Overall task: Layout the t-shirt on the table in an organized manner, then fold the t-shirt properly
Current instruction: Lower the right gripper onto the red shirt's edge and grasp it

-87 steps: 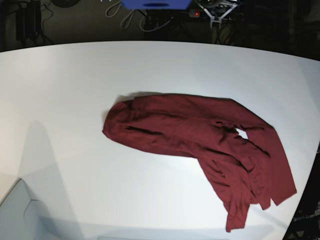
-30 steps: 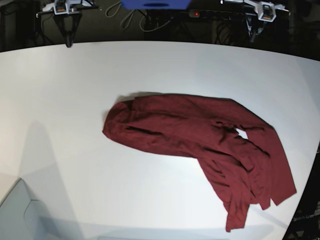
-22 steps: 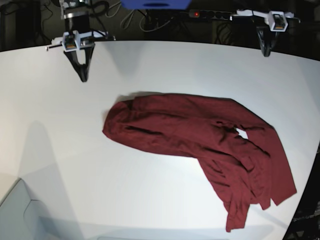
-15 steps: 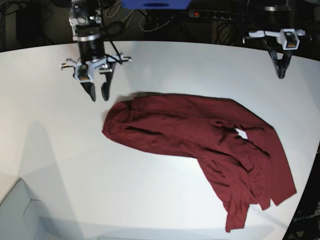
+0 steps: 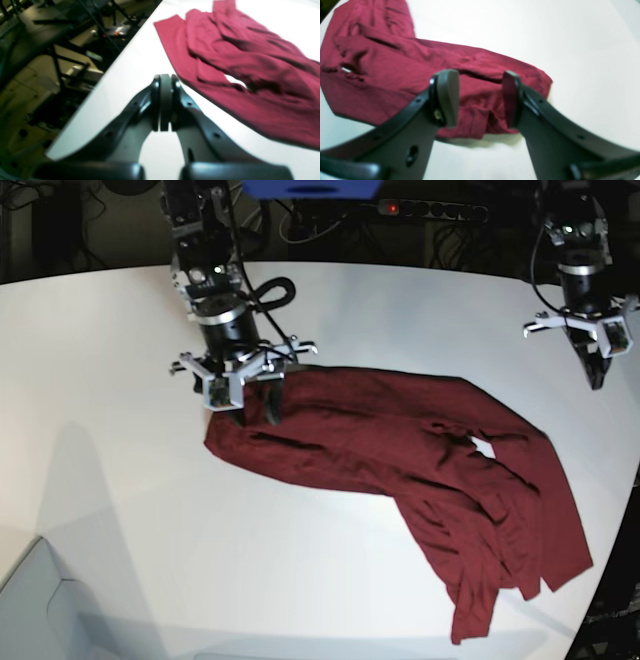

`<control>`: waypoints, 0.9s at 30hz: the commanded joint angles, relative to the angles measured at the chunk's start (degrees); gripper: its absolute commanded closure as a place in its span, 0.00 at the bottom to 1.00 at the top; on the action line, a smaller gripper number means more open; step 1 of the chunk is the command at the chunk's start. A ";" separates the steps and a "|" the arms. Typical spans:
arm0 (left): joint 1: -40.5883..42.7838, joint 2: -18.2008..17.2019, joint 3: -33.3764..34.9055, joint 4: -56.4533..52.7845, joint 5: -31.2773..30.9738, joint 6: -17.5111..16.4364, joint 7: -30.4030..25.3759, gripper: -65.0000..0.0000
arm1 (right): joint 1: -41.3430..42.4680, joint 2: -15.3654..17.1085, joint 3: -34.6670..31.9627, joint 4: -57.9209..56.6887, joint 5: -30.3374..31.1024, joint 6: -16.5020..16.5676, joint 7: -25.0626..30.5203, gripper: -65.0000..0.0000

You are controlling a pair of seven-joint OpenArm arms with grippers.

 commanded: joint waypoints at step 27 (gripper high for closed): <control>0.97 6.22 -3.49 0.99 -0.25 0.07 0.44 0.99 | -0.01 5.05 -1.64 -6.49 -0.25 0.12 1.23 0.55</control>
